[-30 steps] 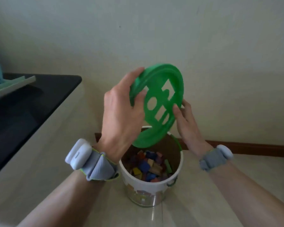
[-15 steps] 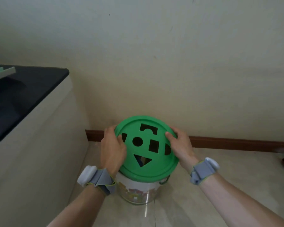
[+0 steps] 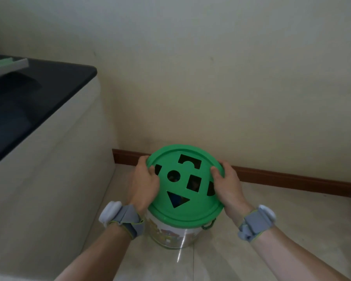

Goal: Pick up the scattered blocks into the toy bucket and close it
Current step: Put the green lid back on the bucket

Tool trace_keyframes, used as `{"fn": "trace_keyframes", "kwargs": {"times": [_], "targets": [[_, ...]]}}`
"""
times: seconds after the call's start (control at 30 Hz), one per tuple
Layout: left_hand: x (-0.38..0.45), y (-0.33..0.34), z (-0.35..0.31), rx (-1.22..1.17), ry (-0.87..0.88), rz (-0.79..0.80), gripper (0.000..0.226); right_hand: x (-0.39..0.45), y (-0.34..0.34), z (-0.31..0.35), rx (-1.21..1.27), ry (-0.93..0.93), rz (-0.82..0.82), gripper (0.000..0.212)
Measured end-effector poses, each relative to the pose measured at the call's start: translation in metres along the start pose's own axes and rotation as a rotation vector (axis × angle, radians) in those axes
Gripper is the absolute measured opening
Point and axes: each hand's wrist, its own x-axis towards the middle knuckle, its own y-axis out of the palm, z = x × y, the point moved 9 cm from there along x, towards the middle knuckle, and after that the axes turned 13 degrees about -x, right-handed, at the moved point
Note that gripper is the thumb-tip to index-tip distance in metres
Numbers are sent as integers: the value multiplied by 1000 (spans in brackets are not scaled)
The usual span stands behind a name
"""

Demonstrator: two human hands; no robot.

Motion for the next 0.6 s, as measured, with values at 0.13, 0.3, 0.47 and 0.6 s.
{"fn": "trace_keyframes", "kwargs": {"times": [0.13,0.3,0.47,0.6], "targets": [[6,-19,1,35,8,-31,27,-11,18,6,77,16,-44,13],[-7,-47,-26,438,230,-150,47,-8,59,40,81,28,-61,24],[1,-49,-15,563,234,-47,42,0,104,78,76,72,-108,30],[14,-55,6,717,248,-83,49,3,121,94,113,111,-171,29]]}}
